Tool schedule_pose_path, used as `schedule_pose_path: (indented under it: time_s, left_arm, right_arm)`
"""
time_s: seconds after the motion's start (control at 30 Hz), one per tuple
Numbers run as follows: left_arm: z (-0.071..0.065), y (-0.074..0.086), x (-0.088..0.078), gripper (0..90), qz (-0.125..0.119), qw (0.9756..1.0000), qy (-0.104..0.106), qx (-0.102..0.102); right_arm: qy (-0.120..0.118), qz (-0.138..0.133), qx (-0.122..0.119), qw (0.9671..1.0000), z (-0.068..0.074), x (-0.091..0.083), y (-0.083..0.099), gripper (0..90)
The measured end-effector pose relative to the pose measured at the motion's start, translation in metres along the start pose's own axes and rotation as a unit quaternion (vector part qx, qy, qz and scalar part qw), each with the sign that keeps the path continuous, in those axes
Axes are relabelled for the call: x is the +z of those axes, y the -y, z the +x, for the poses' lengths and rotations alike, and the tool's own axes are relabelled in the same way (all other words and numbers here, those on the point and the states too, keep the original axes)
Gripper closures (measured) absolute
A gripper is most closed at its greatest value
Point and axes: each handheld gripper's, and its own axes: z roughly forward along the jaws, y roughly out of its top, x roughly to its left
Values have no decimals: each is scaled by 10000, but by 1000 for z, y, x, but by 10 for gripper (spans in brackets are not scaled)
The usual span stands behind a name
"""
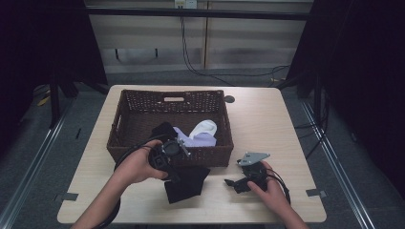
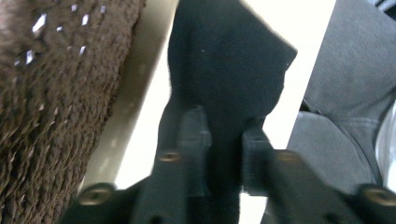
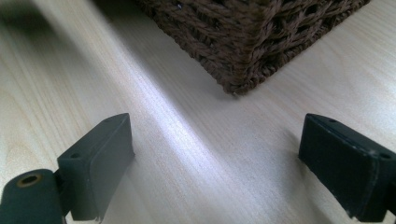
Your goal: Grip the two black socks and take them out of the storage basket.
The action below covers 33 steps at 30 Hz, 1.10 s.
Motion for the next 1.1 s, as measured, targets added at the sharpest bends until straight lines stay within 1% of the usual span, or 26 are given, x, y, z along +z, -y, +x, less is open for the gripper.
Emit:
schedule_pose_path:
  time_s: [0.07, 0.13, 0.17, 0.23, 0.27, 0.3, 0.33, 0.37, 0.5, 0.53, 0.63, 0.73, 0.77, 0.8, 0.83, 0.9, 1.0, 1.03, 1.07, 1.1]
  left_arm:
    - [-1, 3, -3, 670, -63, 10000, -47, -42]
    - [-3, 3, -8, 635, -116, 9999, -87, -28]
    - [-3, 3, -12, 629, -153, 9998, -105, 41]
    - [-3, 1, -20, 625, -169, 9997, -148, 10]
    - [-3, 0, -24, 625, -213, 9995, -213, 25]
    - [-2, -1, -30, 624, -220, 9995, -219, -2]
    - [-1, -2, -34, 619, -297, 9992, -285, 16]
    - [1, -3, -40, 610, -311, 9991, -299, 18]
    - [10, -8, -57, 592, -410, 9981, -459, -69]
    - [13, -9, -60, 589, -419, 9980, -473, -80]
    - [23, -13, -68, 561, -425, 9975, -532, -193]
    - [36, -15, -73, 542, -460, 9963, -668, -270]
    - [36, -15, -73, 538, -460, 9963, -668, -270]
    - [45, -16, -75, 529, -442, 9956, -756, -346]
    - [49, -16, -75, 521, -406, 9950, -803, -441]
    - [59, -15, -74, 502, -460, 9943, -796, -540]
    - [71, -14, -71, 486, -483, 9927, -865, -684]
    - [75, -14, -70, 476, -501, 9918, -910, -741]
    - [75, -14, -70, 469, -501, 9918, -910, -741]
    - [84, -13, -67, 458, -550, 9900, -975, -854]
  right_arm:
    - [1, 0, 0, 10000, 0, 0, 0, 92]
    - [2, 0, 1, 10000, 0, 0, 0, 92]
    - [2, 0, 0, 10000, 0, 0, 0, 92]
    - [2, -1, 1, 10000, 0, 0, 0, 92]
    - [2, 0, 2, 10000, 0, 0, 0, 92]
    - [3, 0, 1, 10000, 0, 0, 0, 92]
    - [6, 2, 2, 10000, 0, 0, 0, 92]
    - [12, -13, -19, 10000, 0, 0, 0, 92]
    - [4, -5, 16, 10000, 0, 0, 0, 92]
    - [13, -19, -6, 10000, 0, 0, 0, 92]
    - [12, -19, -5, 10000, 0, 0, 0, 92]
    - [12, -18, -4, 10000, 0, 0, 0, 92]
    - [12, -18, -4, 10000, 0, 0, 0, 92]
    - [12, -19, -4, 10000, 0, 0, 0, 92]
    - [12, -19, -2, 10000, 0, 0, 0, 92]
    - [12, -19, -4, 10000, 0, 0, 0, 92]
    - [13, -19, -4, 10000, 0, 0, 0, 93]
    - [13, -19, -5, 10000, 0, 0, 0, 92]
    - [13, -18, -4, 10000, 0, 0, 0, 92]
    - [13, -19, -4, 10000, 0, 0, 0, 92]
